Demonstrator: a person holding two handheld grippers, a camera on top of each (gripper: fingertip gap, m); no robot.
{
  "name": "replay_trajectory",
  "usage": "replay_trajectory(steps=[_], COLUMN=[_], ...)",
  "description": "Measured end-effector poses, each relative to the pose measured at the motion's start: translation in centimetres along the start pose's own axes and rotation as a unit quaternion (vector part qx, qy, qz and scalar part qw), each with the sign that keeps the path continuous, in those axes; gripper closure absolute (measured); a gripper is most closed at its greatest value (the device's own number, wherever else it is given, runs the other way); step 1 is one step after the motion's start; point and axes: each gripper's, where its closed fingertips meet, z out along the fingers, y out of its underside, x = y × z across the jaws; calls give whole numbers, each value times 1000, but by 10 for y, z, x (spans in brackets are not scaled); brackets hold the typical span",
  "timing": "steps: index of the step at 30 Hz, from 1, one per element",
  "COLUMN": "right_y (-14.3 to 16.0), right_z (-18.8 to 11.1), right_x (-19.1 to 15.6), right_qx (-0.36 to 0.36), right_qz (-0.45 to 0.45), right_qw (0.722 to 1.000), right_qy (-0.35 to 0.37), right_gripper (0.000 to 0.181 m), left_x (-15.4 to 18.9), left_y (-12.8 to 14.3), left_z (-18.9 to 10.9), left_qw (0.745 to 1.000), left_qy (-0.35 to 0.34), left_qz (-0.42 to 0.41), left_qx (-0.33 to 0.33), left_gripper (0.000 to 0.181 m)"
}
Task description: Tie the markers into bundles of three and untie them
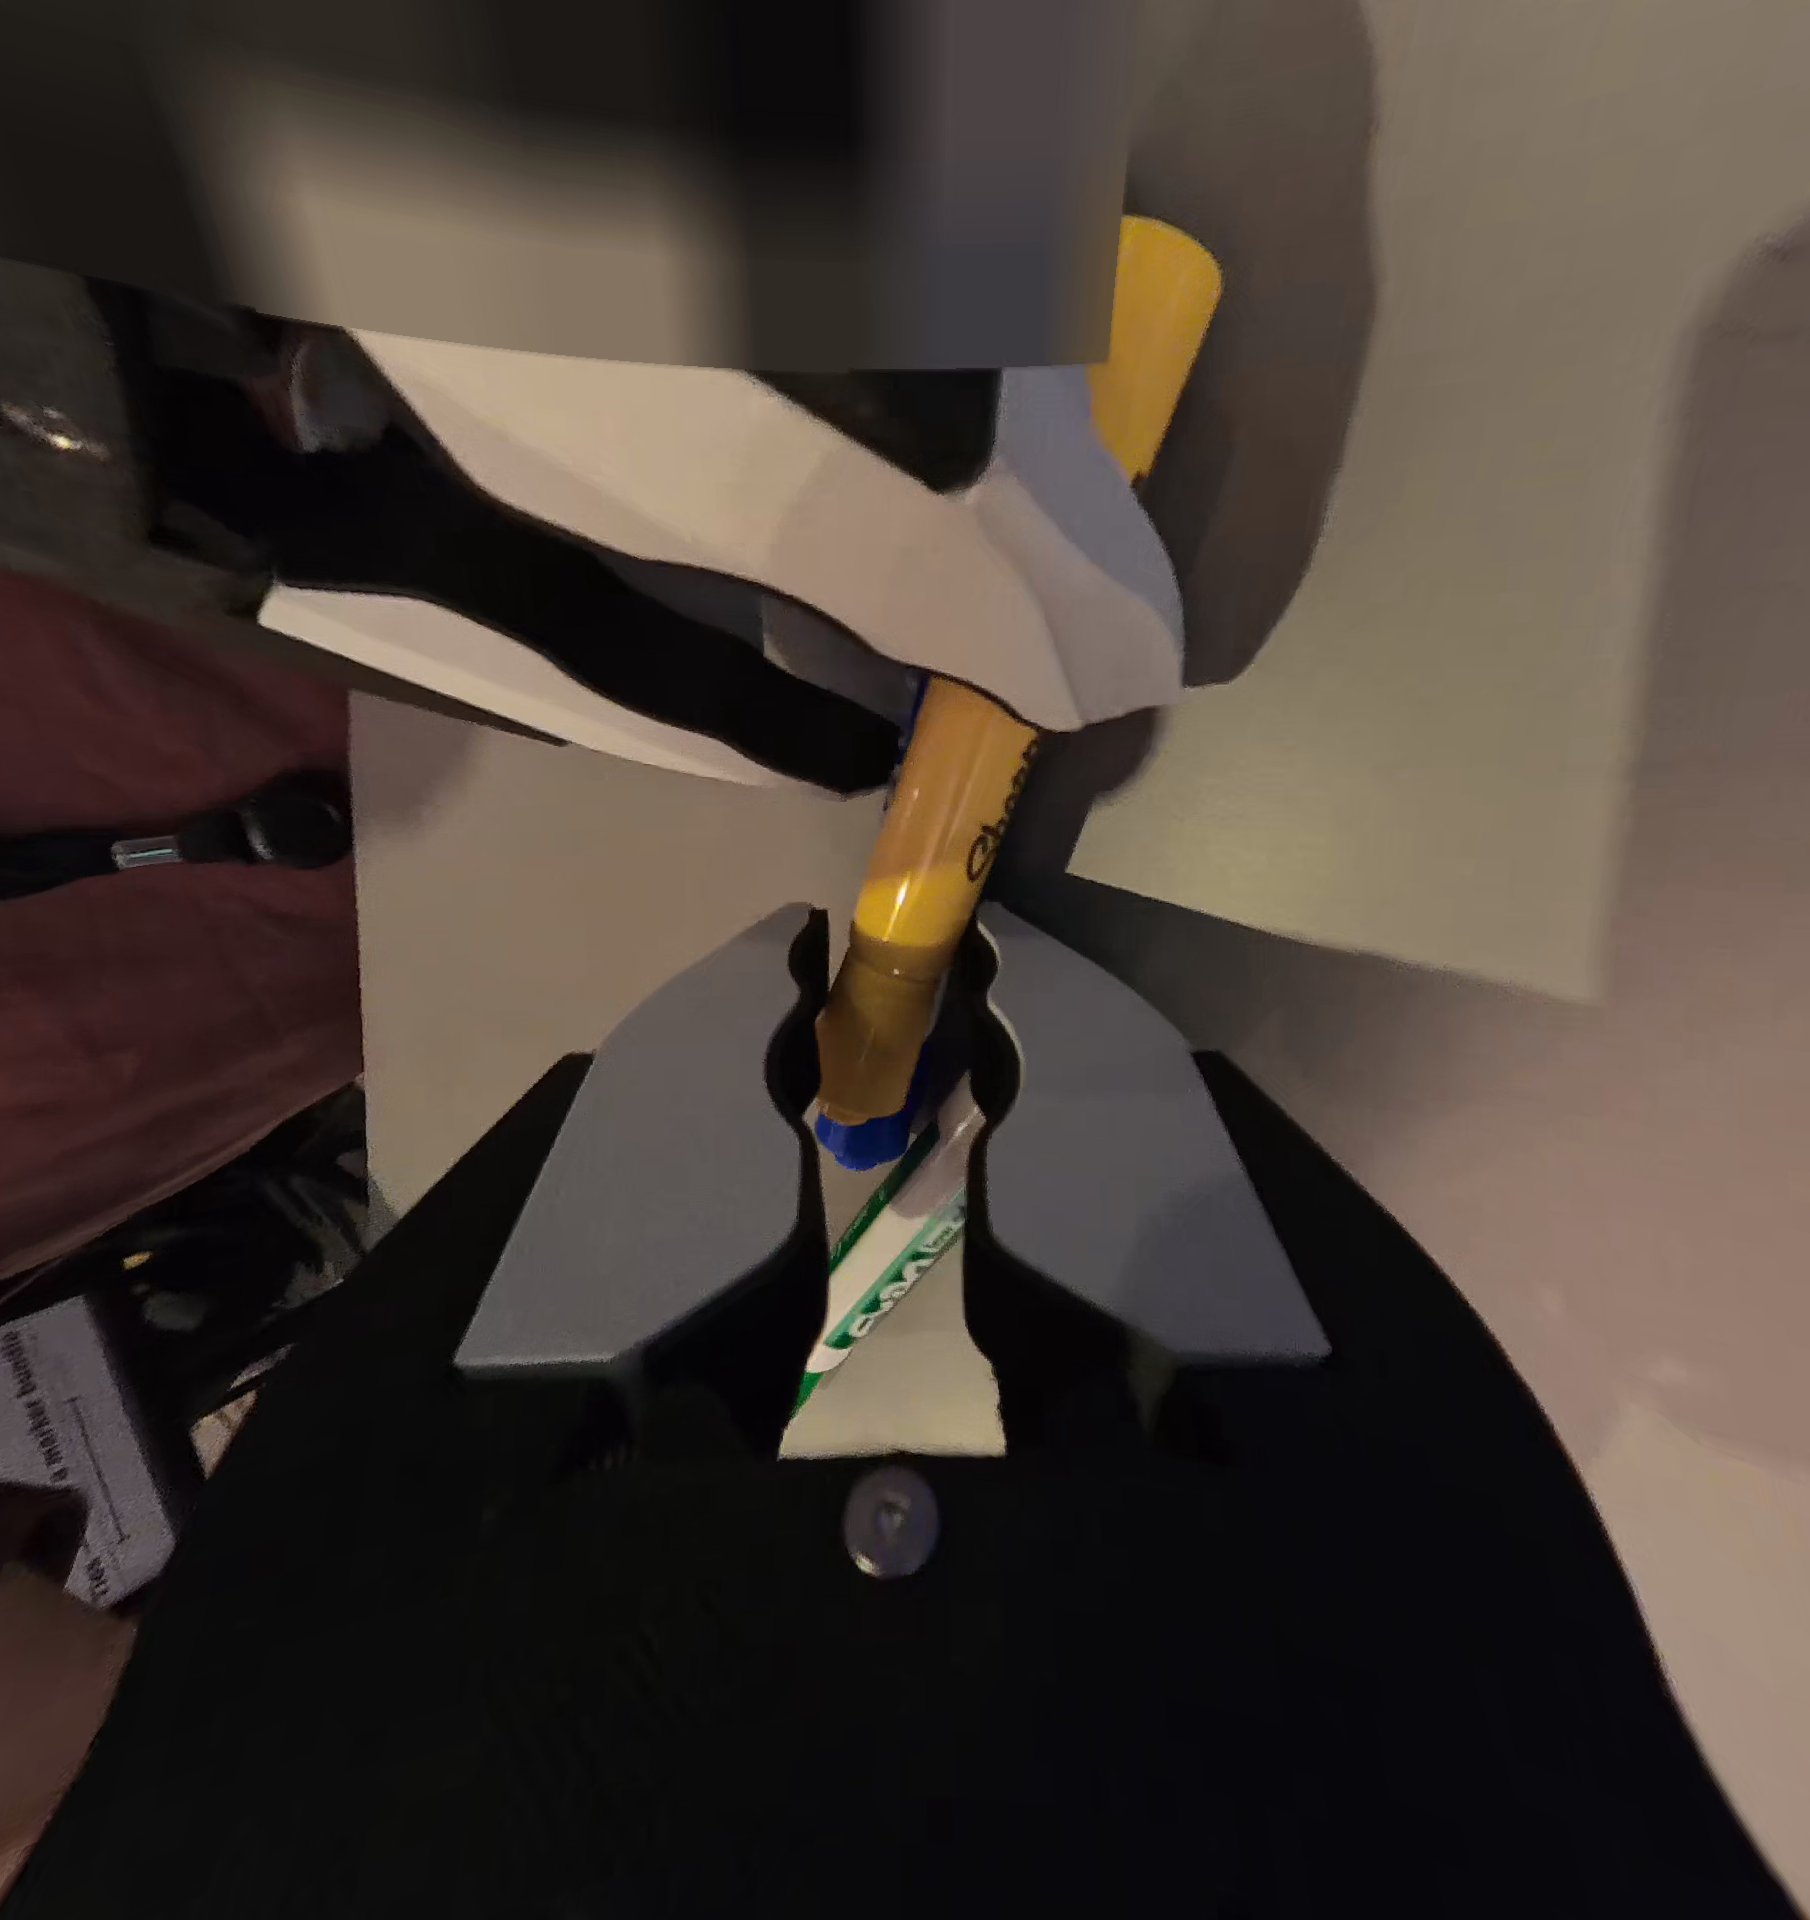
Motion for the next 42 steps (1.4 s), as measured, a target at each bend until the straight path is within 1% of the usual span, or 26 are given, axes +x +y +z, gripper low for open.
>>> replay_trajectory(steps=[3,5,10,14,17,19,22,25,26,27,28,31,34,36,40,42], right_y=[1,1,-2,-3,-4,-5,-4,-3,-4,-6,-8,-8,-6,-7,-1,6], right_z=[1,2,2,3,1,-1,-4,-10,-13,-17,-21,-33,-44,-51,-55,-52], right_x=[1,3,4,5,5,5,7,10,8,7,6,3,-2,-7,-17,-17], right_qx=[0,1,47,78,106,132,160,171,177,183,188,190,191,203,210,210], right_qz=[-9,-31,-15,-15,2,24,44,58,64,70,77,110,136,156,169,169], right_qw=[999,997,994,989,989,988,985,983,982,980,979,975,971,964,958,958], right_qy=[42,74,94,124,104,72,39,30,19,10,4,-19,-45,-67,-95,-97], right_gripper=[157,160,161,162,162,162,162,162,162,162,162,162,162,162,162,162], left_x=[0,1,-2,-1,-5,-10,-17,-20,-22,-23,-24,-30,-34,-37,-41,-37], left_y=[-1,0,2,4,8,6,0,-4,-6,-6,-5,0,-6,-6,-14,-14], left_z=[-1,-1,-2,-4,-5,-9,-19,-33,-38,-40,-41,-39,-37,-35,-32,-31], left_qw=[999,999,999,999,999,998,999,998,997,996,996,995,993,994,993,994], left_qy=[-24,-27,-21,-20,-18,-19,-13,3,4,4,2,-2,10,10,-5,6], left_qz=[14,14,-3,22,50,53,37,27,28,37,51,76,79,85,75,65], left_qx=[18,29,34,27,3,-2,20,51,66,75,75,68,82,73,88,91], left_gripper=[136,141,134,135,136,134,133,127,126,121,118,111,111,110,111,111])
